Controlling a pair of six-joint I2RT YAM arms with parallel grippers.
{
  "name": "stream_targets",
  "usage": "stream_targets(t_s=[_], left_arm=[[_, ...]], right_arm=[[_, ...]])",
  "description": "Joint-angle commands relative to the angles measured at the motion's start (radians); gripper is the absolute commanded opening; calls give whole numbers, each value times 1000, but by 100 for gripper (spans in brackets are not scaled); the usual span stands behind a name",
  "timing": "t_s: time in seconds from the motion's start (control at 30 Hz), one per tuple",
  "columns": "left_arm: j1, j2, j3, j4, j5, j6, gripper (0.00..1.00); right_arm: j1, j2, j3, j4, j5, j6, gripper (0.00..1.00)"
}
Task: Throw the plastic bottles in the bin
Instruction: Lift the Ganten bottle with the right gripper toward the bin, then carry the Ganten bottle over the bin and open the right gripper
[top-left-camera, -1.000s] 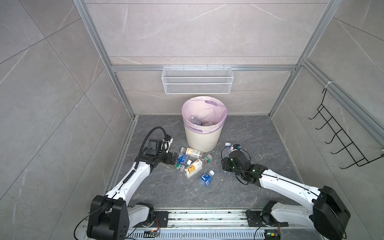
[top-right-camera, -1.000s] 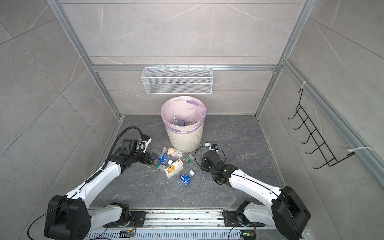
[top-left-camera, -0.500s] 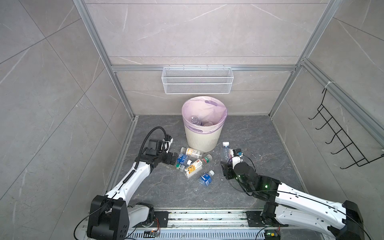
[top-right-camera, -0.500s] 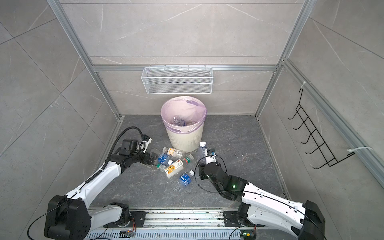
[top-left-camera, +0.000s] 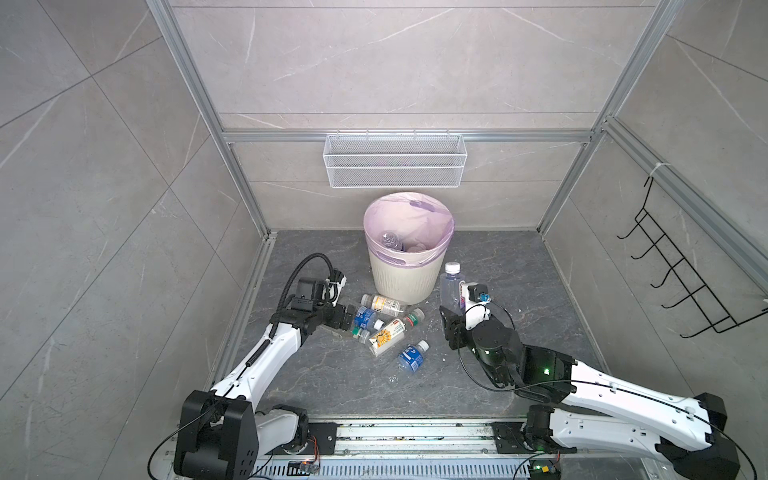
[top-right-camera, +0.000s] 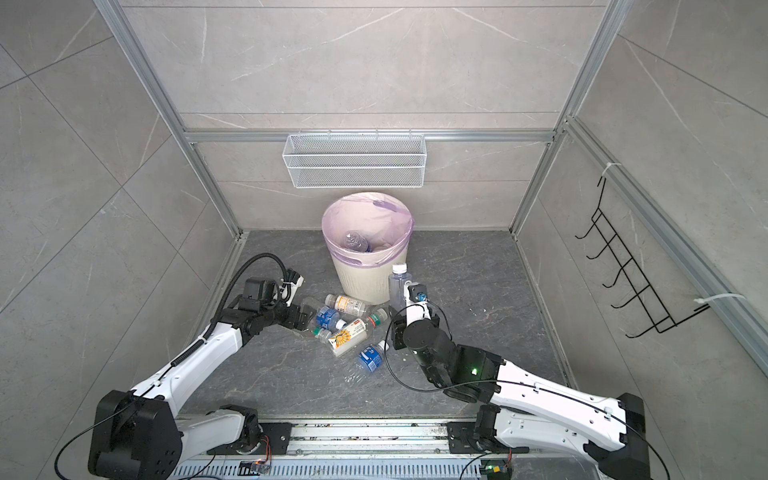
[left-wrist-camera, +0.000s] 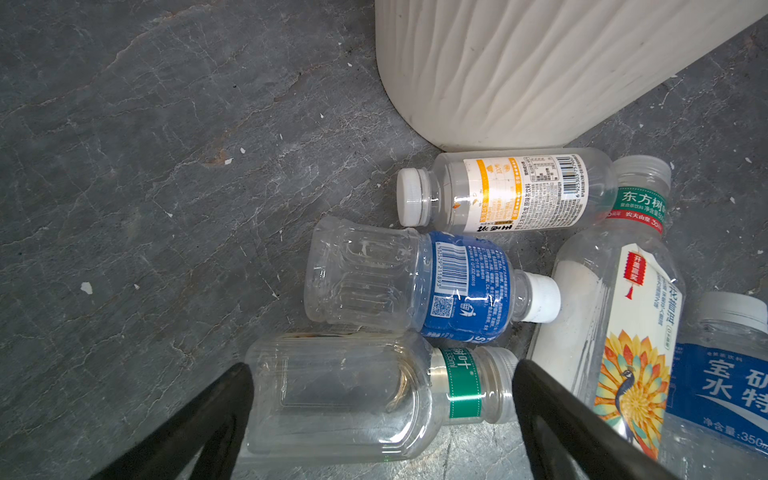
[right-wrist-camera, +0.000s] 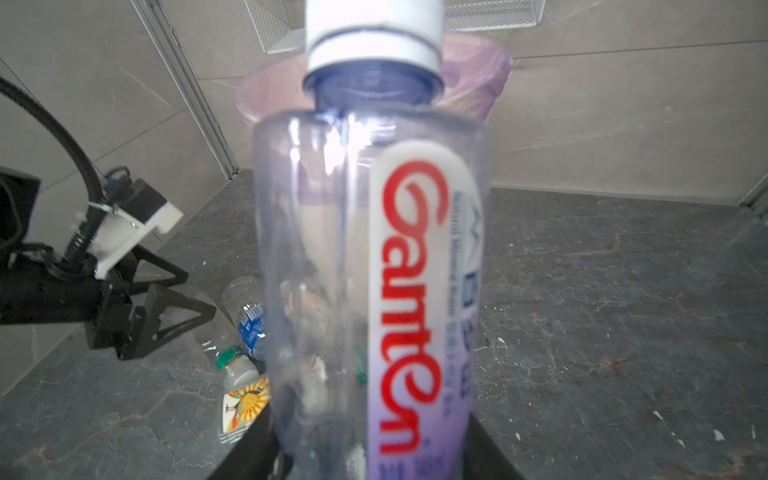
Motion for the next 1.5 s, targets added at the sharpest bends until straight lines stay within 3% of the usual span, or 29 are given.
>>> stream_targets(t_s=[0.0,0.17,0.33,0.37,0.43,0.5,0.6,0.7,0.77,0.83,1.0,1.47], left_arm=[[5,-21,-1,-9,31,19,100],[5,-18,-1,-9,37,19,99],[5,-18,1,-10,39,20,99],[5,-19,2,-12,37,18,100],[5,-22,5,-16,29,18,100],[5,-30,10,-19,19,13,100],[8,-44,6,-18,18,13,100],[11,-45,8,-20,19,13,100],[11,-45,7,-24,24,15,100],[12,-47,5,-24,33,17,100],[11,-38,5,-24,44,23,100],[11,-25,22,-62,84,62,100]], right_arm=[[4,65,160,-90,44,-4,51],[-25,230,444,-148,13,-53,50],[-253,522,825,-211,-237,-44,49],[-305,604,927,-230,-284,-33,52],[-378,797,1218,-382,-330,-7,79],[-413,972,1506,-542,-331,2,98],[-432,1142,1855,-689,-306,-5,99],[-433,1192,2008,-743,-291,-25,99],[-432,1160,1975,-743,-295,-27,99],[-431,1085,1838,-694,-309,-27,99],[-431,761,1258,-378,-355,-18,99],[-427,373,596,-275,-409,110,99]])
